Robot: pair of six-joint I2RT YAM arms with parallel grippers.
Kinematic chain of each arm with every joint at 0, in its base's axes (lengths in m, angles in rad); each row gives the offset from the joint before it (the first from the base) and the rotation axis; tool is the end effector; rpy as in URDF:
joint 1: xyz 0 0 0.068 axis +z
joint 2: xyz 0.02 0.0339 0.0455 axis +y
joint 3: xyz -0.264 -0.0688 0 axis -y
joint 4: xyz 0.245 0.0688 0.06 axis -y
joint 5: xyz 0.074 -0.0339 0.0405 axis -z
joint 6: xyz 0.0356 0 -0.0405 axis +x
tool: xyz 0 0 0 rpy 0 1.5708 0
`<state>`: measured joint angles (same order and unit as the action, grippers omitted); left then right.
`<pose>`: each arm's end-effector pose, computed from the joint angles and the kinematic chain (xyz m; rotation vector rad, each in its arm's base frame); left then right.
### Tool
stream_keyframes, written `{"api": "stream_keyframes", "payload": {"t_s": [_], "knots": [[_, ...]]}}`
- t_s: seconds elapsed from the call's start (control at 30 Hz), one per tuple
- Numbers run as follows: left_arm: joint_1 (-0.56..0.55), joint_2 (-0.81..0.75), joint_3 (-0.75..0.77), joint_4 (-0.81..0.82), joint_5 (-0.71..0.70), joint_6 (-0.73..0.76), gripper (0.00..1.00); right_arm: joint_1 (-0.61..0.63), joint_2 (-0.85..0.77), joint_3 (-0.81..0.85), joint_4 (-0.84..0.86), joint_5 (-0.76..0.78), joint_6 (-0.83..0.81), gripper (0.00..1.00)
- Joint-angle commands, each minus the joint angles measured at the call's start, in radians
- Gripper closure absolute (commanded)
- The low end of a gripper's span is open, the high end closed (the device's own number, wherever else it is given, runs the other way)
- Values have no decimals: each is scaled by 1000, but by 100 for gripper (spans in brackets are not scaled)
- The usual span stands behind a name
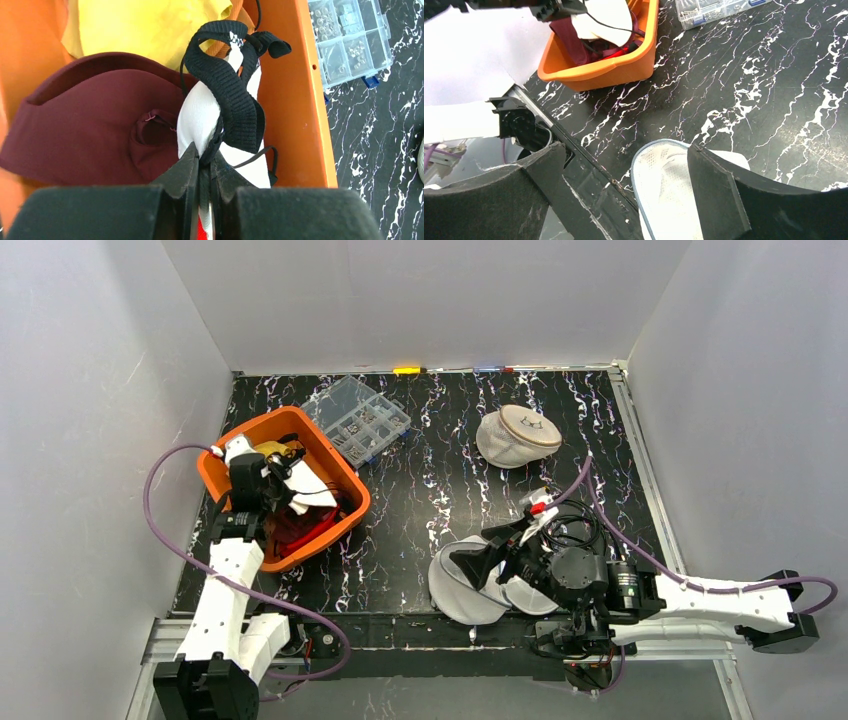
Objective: Unzip the laundry bag and remove the bra
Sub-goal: Place the bra in the bin.
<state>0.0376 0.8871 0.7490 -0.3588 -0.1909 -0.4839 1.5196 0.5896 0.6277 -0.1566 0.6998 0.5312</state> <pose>0.1995 0.0143 0.2919 -0.6431 1.9558 -0.0789 0.0302 0.1423 0.3176 -0.3153 1.7246 0.9504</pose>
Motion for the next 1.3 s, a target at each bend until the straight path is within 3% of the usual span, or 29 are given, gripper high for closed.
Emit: {"api": "stream_keyframes", "payload": {"t_s": [0.0,0.27,0.53,0.67,0.73,0.83,0.9,1.0,1.13,1.27], "knots": [[6,-45,-64,184,82,7,100,1,-43,-20,25,4,28,1],[14,31,-116,206,97,-61,100,1,-35,-42,36,4,41,1],[24,127,-65,53,23,-144,99,1,-35,-31,15,1,40,1],[24,75,-36,13,14,-150,57,2,-46,-28,3,7,37,1],[24,43,-11,-29,0,-150,40,1,-48,-27,-2,10,37,1],[24,6,53,-111,-29,-146,33,2,-44,-21,-7,10,34,1],[24,-23,87,-148,-35,-144,32,1,-37,-15,-9,8,30,1],[24,-59,91,-91,80,-176,40,1,-16,-7,-7,6,24,1],[22,18,66,8,263,-246,66,1,9,-4,7,6,23,1],[22,108,29,1,231,-256,88,2,13,1,-5,2,33,1]]}}
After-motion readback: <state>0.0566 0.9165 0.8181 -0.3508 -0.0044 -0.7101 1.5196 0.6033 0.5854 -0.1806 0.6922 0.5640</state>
